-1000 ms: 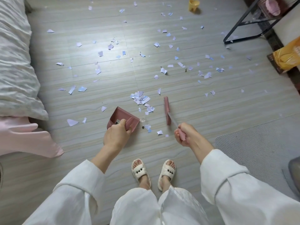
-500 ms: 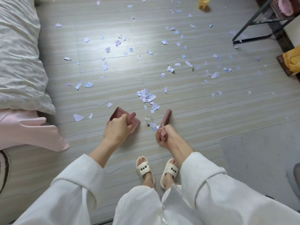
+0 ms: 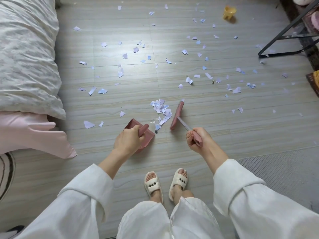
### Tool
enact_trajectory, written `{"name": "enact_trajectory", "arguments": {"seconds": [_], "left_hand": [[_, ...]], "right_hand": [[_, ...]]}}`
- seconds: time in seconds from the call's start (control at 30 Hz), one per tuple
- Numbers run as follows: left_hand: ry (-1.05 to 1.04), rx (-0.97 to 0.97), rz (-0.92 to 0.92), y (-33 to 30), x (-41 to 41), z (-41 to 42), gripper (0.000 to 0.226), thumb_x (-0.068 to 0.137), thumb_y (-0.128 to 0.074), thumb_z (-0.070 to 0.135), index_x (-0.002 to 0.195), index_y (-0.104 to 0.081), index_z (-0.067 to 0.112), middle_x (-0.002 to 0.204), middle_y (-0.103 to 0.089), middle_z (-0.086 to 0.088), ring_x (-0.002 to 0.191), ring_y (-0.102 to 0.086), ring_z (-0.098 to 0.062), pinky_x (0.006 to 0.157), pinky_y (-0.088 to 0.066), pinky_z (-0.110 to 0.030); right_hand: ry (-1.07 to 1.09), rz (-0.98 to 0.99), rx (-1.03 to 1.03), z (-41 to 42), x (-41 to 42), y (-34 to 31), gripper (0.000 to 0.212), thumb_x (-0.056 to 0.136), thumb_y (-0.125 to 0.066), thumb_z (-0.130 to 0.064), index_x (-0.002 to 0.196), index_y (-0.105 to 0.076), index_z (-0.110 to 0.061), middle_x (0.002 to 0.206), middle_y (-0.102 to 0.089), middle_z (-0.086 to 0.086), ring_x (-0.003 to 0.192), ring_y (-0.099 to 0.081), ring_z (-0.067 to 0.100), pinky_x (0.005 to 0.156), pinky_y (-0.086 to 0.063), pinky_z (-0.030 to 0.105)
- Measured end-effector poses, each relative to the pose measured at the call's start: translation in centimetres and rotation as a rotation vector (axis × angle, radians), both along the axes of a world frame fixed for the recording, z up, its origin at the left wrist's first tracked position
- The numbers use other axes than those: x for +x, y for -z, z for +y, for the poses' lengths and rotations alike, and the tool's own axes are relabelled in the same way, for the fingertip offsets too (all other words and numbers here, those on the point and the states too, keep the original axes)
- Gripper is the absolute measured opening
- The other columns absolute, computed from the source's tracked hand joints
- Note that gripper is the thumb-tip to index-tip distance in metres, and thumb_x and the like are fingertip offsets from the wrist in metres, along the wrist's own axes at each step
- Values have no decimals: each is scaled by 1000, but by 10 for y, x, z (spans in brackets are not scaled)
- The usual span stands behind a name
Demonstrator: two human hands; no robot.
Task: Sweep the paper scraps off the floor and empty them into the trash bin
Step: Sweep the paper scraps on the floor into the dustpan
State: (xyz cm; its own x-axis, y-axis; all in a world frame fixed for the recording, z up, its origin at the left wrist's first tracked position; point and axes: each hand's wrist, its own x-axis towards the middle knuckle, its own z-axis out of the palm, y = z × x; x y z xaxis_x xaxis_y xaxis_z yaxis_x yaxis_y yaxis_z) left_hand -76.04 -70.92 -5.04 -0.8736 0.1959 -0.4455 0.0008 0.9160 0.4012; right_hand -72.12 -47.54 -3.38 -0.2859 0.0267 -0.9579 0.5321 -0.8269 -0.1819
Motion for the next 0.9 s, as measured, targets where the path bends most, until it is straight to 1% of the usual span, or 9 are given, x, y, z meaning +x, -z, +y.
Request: {"name": "enact_trajectory", "arguments": {"seconds": [0.17, 0.27, 0.37, 0.47, 0.57, 0.63, 0.73, 0.8, 0.9], "left_hand": [[-35, 13, -10, 0, -6, 21, 22, 88, -46, 32, 91, -56, 13, 82, -65, -12, 79, -60, -34, 64, -46, -35], [-70, 12, -12, 1, -14, 38, 17, 88, -47, 32, 86, -54, 17, 82, -64, -11, 78, -58, -34, 62, -41, -33], [-111, -9, -5, 4, -27, 56, 17, 88, -47, 35, 78, -48, 21, 79, -63, -9, 71, -53, -30, 58, -36, -30], [-150, -45, 0, 8, -43, 79, 20, 87, -46, 35, 80, -52, 17, 75, -61, -8, 70, -52, -30, 57, -34, -30], [-164, -57, 4, 11, -67, 106, 20, 87, -46, 36, 79, -51, 19, 74, -60, -8, 70, -53, -31, 57, -34, -29], [-165, -55, 9, 11, -83, 116, 20, 88, -46, 37, 79, -51, 20, 78, -63, -9, 72, -56, -31, 58, -36, -30], [-145, -75, 28, 12, -105, 122, 21, 89, -46, 37, 77, -48, 20, 81, -62, -10, 76, -58, -32, 58, -38, -31], [-123, -107, 56, 13, -119, 124, 21, 89, -47, 37, 79, -49, 18, 82, -63, -10, 79, -58, -32, 59, -38, -32], [-89, -131, 104, 13, -134, 122, 20, 87, -50, 36, 74, -44, 22, 80, -65, -12, 78, -58, -33, 58, -36, -31]], "right_hand": [[-210, -86, 287, 26, -20, 8, 28, 96, -28, -7, 71, -39, -11, 61, -39, 1, 18, -37, 5, 25, -30, 8], [-363, -103, 440, 51, -33, 15, 25, 96, -28, -5, 75, -41, -9, 63, -40, 5, 19, -39, 6, 28, -32, 7], [-486, -89, 538, 78, -48, 21, 14, 94, -27, -1, 92, -41, -5, 63, -38, 8, 25, -42, 9, 32, -33, 7], [-587, -90, 547, 111, -72, 27, 17, 95, -29, -2, 85, -42, -4, 63, -39, 9, 19, -39, 7, 30, -34, 8], [-721, -118, 475, 140, -99, 32, 24, 97, -31, -6, 75, -41, -8, 64, -41, 7, 19, -40, 7, 28, -33, 8], [-815, -115, 464, 147, -113, 33, 22, 97, -31, -5, 77, -41, -7, 64, -41, 8, 19, -39, 7, 28, -32, 8], [-967, -35, 494, 147, -129, 34, 17, 95, -29, -1, 83, -41, -4, 66, -43, 13, 20, -41, 9, 29, -33, 10], [-1088, -1, 502, 147, -139, 33, 12, 95, -31, -2, 90, -42, -1, 66, -45, 13, 22, -43, 9, 30, -34, 11], [-1302, 35, 489, 141, -147, 28, 12, 96, -35, -5, 100, -44, 1, 62, -48, 11, 24, -44, 9, 30, -35, 13]]}}
